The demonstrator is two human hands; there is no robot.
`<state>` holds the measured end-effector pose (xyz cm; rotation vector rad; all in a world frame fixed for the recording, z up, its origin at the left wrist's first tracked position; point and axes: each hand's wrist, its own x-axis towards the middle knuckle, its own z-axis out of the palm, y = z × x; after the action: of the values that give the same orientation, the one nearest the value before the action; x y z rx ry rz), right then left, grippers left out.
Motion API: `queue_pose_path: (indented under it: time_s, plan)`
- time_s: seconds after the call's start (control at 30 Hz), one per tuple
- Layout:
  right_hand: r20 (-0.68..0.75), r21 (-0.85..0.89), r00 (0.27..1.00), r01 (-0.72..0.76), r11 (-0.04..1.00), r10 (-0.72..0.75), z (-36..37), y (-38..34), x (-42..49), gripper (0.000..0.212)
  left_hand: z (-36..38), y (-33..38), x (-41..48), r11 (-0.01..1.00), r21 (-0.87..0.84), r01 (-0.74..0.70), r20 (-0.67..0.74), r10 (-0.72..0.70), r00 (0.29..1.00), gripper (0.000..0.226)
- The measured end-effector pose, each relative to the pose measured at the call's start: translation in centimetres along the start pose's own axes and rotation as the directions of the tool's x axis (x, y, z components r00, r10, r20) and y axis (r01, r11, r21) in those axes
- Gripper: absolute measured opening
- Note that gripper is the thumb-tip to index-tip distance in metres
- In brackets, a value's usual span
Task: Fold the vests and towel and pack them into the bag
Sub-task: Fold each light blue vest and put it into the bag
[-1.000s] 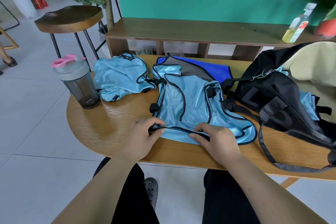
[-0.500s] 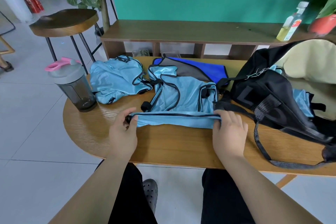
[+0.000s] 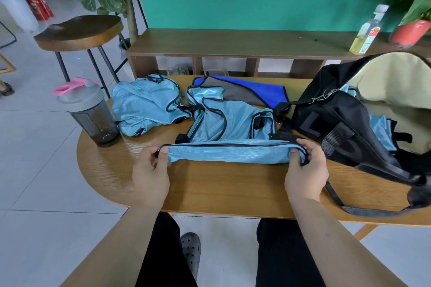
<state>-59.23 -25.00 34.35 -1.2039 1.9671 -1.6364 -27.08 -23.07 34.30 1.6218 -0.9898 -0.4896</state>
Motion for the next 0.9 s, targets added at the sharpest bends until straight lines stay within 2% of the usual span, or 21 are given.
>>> queue_pose_path:
  time_s: [0.17, 0.33, 0.43, 0.6, 0.67, 0.73, 0.8, 0.87, 0.9]
  plan:
    - [-0.049, 0.033, 0.996, -0.069, 0.997, 0.071, 0.0, -0.1, 0.0, 0.016, 0.0, 0.5, -0.2, 0.999, -0.032, 0.028, 0.027, -0.028, 0.999, 0.012]
    - [-0.054, 0.052, 0.990, -0.125, 0.991, 0.127, -0.1, -0.4, 0.1, 0.024, -0.1, -0.1, -0.1, 0.997, 0.063, -0.033, 0.165, 0.023, 0.986, 0.022]
    - [-0.077, 0.035, 0.987, -0.137, 0.990, 0.140, 0.0, -0.6, 0.1, 0.030, -0.1, 0.3, -0.2, 0.997, 0.078, -0.014, 0.153, 0.002, 0.988, 0.016]
    - [-0.141, -0.072, 0.985, -0.107, 0.992, 0.096, 0.3, -0.3, 0.3, 0.032, -0.2, 0.7, -0.5, 0.997, 0.064, -0.037, 0.157, 0.027, 0.987, 0.030]
    - [-0.155, -0.095, 0.985, -0.084, 0.992, 0.069, 0.3, -0.2, 0.3, 0.033, -0.1, 0.5, -0.3, 0.999, 0.039, -0.020, 0.167, 0.013, 0.986, 0.025]
    - [-0.164, -0.090, 0.985, -0.075, 0.993, 0.060, 0.2, -0.1, 0.3, 0.035, 0.0, 0.5, -0.3, 1.000, 0.014, -0.023, 0.186, 0.020, 0.982, 0.012]
    - [-0.181, -0.164, 0.983, 0.000, 0.987, -0.030, 0.2, 0.0, 0.0, 0.042, 0.0, 0.5, -0.3, 0.999, -0.012, -0.039, 0.216, 0.040, 0.976, 0.006]
    - [-0.128, -0.338, 0.944, 0.247, 0.908, -0.305, 0.5, 0.0, -0.7, 0.051, -0.1, 0.6, -0.4, 0.999, -0.021, -0.044, 0.266, 0.048, 0.963, 0.015]
    - [-0.038, -0.397, 0.888, 0.407, 0.823, -0.458, 0.7, -0.1, -1.1, 0.051, -0.1, 0.7, -0.5, 0.999, -0.019, -0.047, 0.299, 0.050, 0.953, 0.019]
